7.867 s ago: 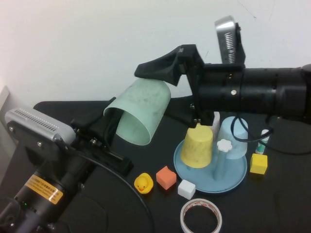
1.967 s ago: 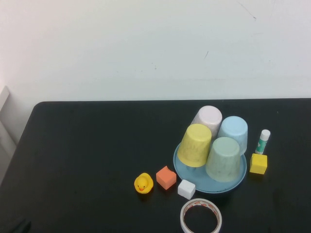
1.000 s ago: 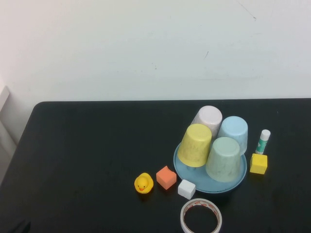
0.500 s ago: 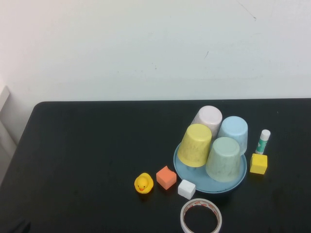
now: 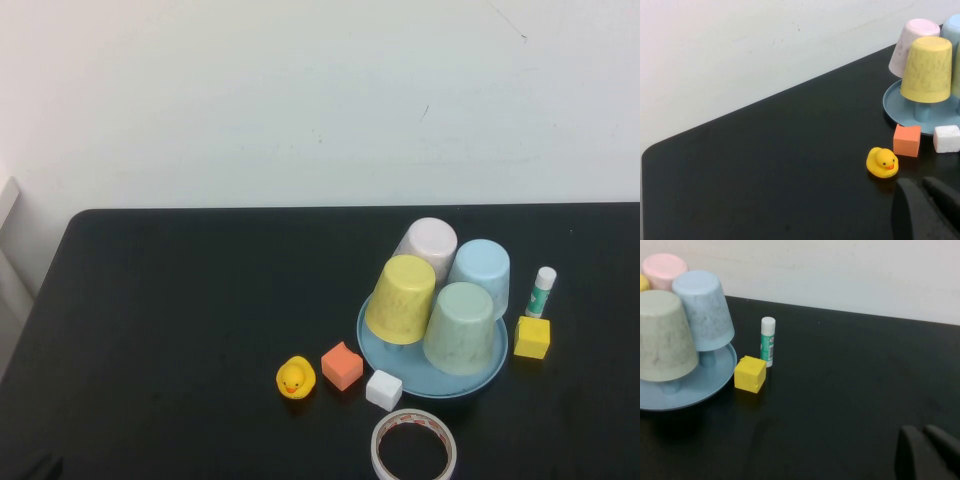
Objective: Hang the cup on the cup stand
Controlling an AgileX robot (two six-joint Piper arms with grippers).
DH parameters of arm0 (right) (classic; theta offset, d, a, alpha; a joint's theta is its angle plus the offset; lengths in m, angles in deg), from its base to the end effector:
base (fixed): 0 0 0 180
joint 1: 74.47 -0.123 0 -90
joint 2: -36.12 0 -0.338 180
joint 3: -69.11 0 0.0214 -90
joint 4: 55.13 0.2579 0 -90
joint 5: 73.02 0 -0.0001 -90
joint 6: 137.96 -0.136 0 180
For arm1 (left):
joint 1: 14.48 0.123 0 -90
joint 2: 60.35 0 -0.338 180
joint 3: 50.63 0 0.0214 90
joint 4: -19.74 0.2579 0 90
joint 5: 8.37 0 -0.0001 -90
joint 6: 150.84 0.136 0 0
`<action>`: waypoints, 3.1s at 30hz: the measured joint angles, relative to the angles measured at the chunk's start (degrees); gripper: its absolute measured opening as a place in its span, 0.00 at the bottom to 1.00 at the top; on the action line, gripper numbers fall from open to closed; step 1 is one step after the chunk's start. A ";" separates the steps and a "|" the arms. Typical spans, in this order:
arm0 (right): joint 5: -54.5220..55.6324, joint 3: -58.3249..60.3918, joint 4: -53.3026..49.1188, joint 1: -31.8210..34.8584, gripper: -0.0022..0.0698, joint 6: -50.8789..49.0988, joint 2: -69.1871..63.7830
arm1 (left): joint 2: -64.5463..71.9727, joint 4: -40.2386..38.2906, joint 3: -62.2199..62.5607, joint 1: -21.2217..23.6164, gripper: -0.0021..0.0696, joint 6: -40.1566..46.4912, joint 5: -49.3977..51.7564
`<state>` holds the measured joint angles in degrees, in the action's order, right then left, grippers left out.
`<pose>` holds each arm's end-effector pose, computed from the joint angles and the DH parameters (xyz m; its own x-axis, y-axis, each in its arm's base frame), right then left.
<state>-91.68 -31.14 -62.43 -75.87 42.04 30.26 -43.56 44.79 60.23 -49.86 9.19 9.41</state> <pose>0.0511 -0.0043 0.1653 -0.2441 -0.1264 -0.9615 -0.0145 0.9918 -0.1267 0.0624 -0.0227 0.2319 -0.1379 0.1832 -0.9734 0.4819 0.8710 0.0957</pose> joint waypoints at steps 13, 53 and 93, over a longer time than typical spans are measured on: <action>0.00 0.00 0.00 0.00 0.03 0.00 0.00 | 0.00 0.00 0.00 0.00 0.03 0.00 0.00; 0.00 0.00 0.00 0.00 0.03 0.00 0.00 | -10.83 -26.83 -10.41 33.24 0.03 21.03 -6.08; 0.00 0.00 0.00 0.00 0.03 0.00 0.00 | -10.96 -27.29 -10.31 33.87 0.03 22.65 0.13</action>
<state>-91.68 -31.14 -62.43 -75.87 42.04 30.26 -54.51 17.50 49.92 -15.99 31.84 9.54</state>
